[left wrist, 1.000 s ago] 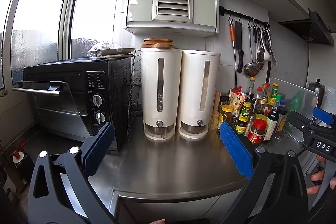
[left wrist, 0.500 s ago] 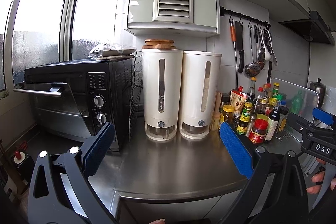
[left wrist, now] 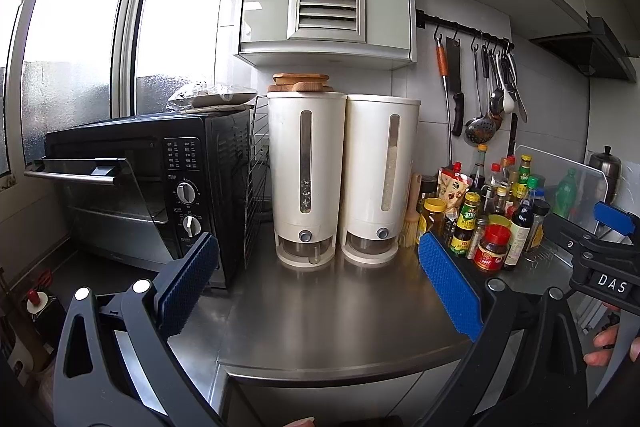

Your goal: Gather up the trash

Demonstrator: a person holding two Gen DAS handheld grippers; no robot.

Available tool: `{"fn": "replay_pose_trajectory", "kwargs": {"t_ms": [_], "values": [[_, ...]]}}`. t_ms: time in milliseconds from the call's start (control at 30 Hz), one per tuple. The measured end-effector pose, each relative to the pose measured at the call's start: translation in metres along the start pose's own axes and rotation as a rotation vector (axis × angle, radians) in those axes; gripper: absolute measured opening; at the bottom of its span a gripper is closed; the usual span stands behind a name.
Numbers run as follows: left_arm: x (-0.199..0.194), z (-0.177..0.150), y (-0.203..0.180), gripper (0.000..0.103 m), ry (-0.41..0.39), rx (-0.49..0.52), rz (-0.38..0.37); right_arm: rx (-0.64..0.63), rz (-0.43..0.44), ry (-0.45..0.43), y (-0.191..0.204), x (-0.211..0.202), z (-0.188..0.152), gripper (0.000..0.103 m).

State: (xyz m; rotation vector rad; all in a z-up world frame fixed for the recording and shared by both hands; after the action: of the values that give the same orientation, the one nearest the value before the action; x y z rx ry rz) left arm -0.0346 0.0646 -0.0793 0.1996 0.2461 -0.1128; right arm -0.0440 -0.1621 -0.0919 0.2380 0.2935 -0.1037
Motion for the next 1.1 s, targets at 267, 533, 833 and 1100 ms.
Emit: {"fn": "replay_pose_trajectory", "kwargs": {"t_ms": [267, 533, 833, 1100], "values": [[0.0009, 0.0003, 0.0002, 0.095, 0.000, -0.002, 0.000, -0.006, -0.002, -0.001, -0.0017, 0.0010, -0.0007, 0.100], [0.0006, -0.0001, -0.0034, 0.095, 0.001, 0.008, -0.004, -0.006, 0.001, 0.006, -0.0033, 0.0021, -0.0005, 0.100], [0.0026, -0.0005, -0.0039, 0.095, 0.005, 0.008, -0.001, -0.006, 0.003, 0.009, -0.0043, 0.0029, -0.0004, 0.100], [0.0022, -0.0011, -0.0051, 0.095, 0.005, 0.013, 0.002, -0.005, 0.003, 0.014, -0.0071, 0.0037, -0.0004, 0.100]]}}
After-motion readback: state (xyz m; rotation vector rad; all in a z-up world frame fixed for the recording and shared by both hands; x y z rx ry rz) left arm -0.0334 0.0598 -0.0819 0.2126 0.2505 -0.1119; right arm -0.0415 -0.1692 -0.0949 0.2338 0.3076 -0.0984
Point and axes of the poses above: each gripper's, at about its wrist camera, not at the fingertips, and x roughly the way its jaws point, y to its left, z to its top, the point moved 1 cm from there along x, roughly the way its jaws point, and after that the axes turned 11 degrees about x, right-handed, at the moved point
